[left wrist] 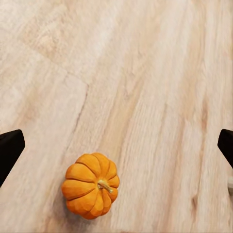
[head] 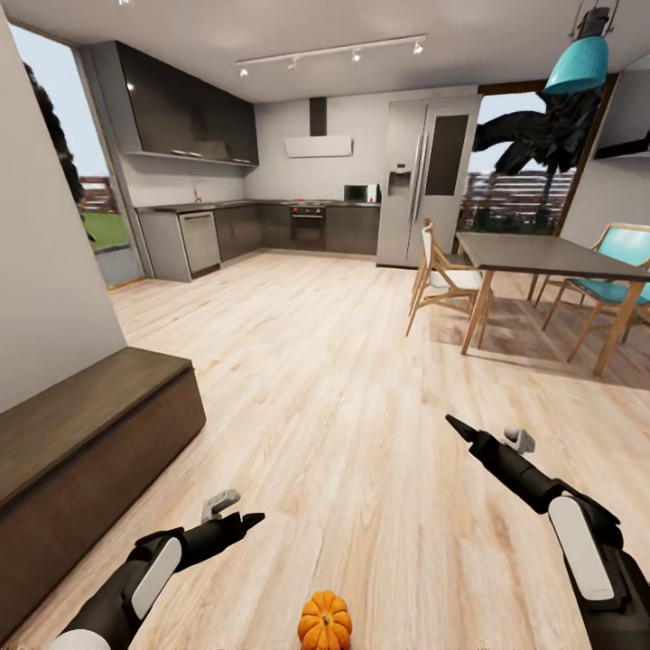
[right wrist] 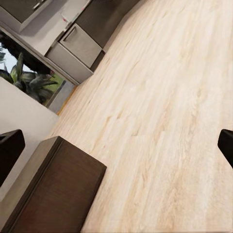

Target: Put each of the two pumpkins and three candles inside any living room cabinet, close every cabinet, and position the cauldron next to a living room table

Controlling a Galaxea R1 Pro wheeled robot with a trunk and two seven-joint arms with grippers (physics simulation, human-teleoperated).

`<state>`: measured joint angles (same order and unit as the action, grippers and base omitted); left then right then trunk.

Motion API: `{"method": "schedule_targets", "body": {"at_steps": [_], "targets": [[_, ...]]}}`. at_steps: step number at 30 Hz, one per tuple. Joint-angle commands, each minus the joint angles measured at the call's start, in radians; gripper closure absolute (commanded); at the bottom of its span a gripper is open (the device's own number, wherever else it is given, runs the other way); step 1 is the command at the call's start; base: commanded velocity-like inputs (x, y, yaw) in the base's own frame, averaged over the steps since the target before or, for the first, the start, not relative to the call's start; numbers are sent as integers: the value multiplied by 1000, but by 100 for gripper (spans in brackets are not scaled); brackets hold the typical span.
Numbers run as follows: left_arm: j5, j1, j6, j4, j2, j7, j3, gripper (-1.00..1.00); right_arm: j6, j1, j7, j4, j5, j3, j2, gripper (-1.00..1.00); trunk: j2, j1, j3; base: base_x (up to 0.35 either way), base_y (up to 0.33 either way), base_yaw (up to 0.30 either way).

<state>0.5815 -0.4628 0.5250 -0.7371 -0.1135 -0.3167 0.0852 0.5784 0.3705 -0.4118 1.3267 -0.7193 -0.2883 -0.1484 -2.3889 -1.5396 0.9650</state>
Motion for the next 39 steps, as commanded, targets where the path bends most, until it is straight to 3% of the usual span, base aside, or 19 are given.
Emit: {"method": "schedule_targets", "body": {"at_steps": [1,16,39], "targets": [[5,0,4,-1,-1,1,3,-100,8,1,-1,-2,-5,-2,1,-100,-8,-4,4,0,0,0],[3,0,6,-11,-1,2,3,-100,8,0,7,-19,-6,0,2,-100,-111,-60,51,0,0,0],[-4,0,-1,-1,5,19,4,-100,8,1,8,-64,-4,1,2,-100,-117,-71,140,0,0,0]]}}
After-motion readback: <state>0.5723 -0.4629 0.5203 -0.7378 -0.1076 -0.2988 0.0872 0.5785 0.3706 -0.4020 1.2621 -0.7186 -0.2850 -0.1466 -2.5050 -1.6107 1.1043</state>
